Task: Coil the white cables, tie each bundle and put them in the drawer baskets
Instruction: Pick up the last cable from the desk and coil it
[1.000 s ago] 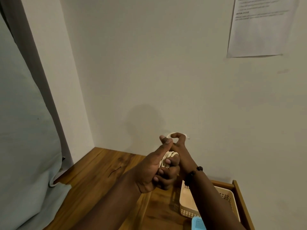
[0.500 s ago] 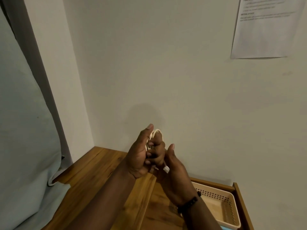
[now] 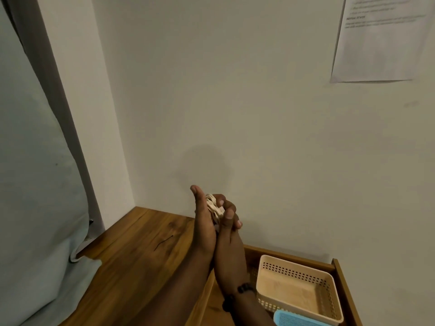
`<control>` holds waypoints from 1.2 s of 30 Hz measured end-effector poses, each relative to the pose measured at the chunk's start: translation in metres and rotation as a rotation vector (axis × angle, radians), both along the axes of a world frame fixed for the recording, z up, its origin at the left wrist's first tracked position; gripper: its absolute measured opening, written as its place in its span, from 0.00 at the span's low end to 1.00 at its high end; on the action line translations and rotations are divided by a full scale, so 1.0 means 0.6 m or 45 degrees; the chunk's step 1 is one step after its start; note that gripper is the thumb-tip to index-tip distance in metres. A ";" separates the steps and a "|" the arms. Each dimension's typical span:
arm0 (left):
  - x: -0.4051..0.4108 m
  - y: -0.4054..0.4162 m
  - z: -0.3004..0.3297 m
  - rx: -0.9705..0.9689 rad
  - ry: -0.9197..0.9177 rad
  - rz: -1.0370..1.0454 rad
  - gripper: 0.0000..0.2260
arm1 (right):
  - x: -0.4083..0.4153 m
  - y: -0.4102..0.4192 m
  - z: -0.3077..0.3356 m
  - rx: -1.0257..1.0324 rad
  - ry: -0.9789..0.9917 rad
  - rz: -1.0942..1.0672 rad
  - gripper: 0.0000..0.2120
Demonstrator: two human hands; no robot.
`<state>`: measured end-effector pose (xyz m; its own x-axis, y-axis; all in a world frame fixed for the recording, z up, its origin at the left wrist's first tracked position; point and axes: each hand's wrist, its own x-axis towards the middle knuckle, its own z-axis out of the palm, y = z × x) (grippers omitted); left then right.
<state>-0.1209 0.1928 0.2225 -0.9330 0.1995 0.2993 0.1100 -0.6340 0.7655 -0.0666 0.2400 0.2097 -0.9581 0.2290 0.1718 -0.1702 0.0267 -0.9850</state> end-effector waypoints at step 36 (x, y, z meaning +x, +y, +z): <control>0.036 0.017 0.061 -0.373 -0.541 -0.143 0.36 | -0.019 0.038 -0.002 -1.440 -0.455 0.327 0.18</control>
<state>-0.0994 0.2027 0.2592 -0.9280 0.3242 -0.1837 -0.3048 -0.3768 0.8747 -0.0779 0.2627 0.2085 -0.9501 -0.1248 -0.2859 0.2419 -0.8735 -0.4224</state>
